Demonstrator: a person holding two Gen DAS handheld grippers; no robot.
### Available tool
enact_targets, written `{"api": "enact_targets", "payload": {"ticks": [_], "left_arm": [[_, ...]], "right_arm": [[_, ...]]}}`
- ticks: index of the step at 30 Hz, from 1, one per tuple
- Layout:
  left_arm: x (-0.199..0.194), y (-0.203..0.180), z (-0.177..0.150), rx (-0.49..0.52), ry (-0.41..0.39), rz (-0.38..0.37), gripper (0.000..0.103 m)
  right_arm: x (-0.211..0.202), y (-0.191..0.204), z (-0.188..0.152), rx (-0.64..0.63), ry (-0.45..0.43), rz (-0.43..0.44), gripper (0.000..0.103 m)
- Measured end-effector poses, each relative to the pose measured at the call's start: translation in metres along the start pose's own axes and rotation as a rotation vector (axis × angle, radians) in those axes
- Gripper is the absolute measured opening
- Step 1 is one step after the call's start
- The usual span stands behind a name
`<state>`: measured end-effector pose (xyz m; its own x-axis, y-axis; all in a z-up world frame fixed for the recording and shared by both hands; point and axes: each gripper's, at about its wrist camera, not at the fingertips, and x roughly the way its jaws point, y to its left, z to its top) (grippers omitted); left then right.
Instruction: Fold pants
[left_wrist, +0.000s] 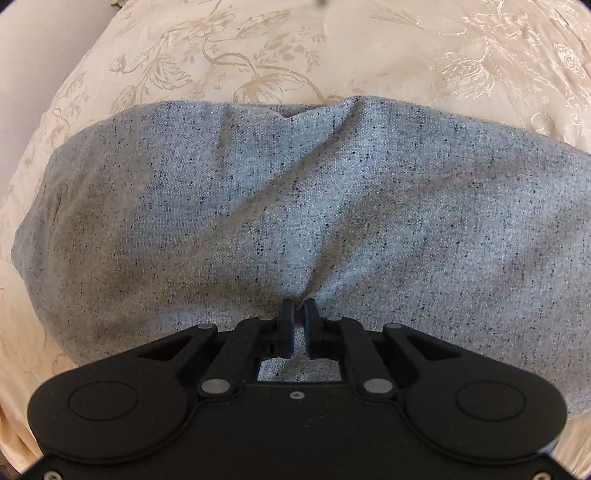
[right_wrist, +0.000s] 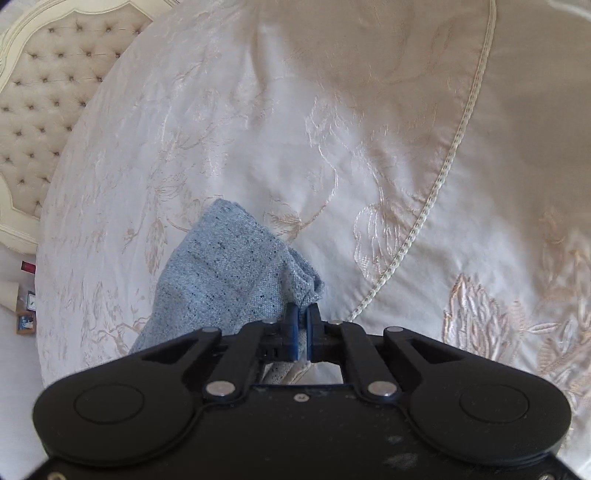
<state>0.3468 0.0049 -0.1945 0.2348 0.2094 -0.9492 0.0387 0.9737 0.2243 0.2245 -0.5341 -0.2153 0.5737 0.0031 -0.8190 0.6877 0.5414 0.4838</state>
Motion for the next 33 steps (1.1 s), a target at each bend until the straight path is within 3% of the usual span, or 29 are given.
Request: {"api": "enact_targets", "payload": {"ticks": [5,8,10,14,16,19,21,23,25,28,31,33], "left_arm": [[0.0,-0.007,0.002,0.018,0.001,0.011,0.012],[-0.001,-0.01,-0.002,0.02,-0.006,0.014,0.012],[-0.004,-0.009,-0.003,0.021,-0.012,0.013,0.012],[-0.008,-0.008,-0.005,0.01,-0.019,0.003,0.012],[-0.012,-0.005,-0.006,0.001,-0.028,-0.014,0.013],[-0.023,0.003,-0.007,-0.019,-0.044,-0.069,0.017],[-0.035,0.012,-0.009,-0.034,-0.063,-0.101,0.017],[-0.052,0.024,-0.014,-0.05,-0.095,-0.107,0.017],[-0.069,0.037,-0.024,-0.066,-0.125,-0.117,0.017],[-0.087,0.057,-0.044,-0.077,-0.146,-0.109,0.017],[-0.093,0.07,-0.066,-0.062,-0.135,-0.08,0.018],[-0.094,0.072,-0.083,-0.03,-0.127,-0.063,0.028]], "right_arm": [[-0.003,-0.01,-0.003,-0.013,0.049,-0.082,0.004],[-0.025,0.004,0.006,-0.074,-0.075,-0.1,0.017],[-0.033,0.025,0.01,-0.196,-0.103,-0.03,0.017],[-0.009,0.078,0.006,-0.389,0.036,0.138,0.017],[0.011,0.104,-0.002,-0.491,0.079,0.166,0.017],[0.052,0.13,-0.012,-0.587,0.149,0.143,0.017],[0.086,0.135,-0.011,-0.604,0.178,0.05,0.015],[0.104,0.134,-0.002,-0.606,0.137,-0.054,0.01],[0.103,0.13,0.005,-0.577,0.101,-0.072,0.008],[0.083,0.125,0.007,-0.553,0.071,-0.029,0.016],[0.057,0.119,-0.002,-0.557,0.078,0.039,0.017],[0.041,0.117,-0.015,-0.563,0.09,0.083,0.017]]}}
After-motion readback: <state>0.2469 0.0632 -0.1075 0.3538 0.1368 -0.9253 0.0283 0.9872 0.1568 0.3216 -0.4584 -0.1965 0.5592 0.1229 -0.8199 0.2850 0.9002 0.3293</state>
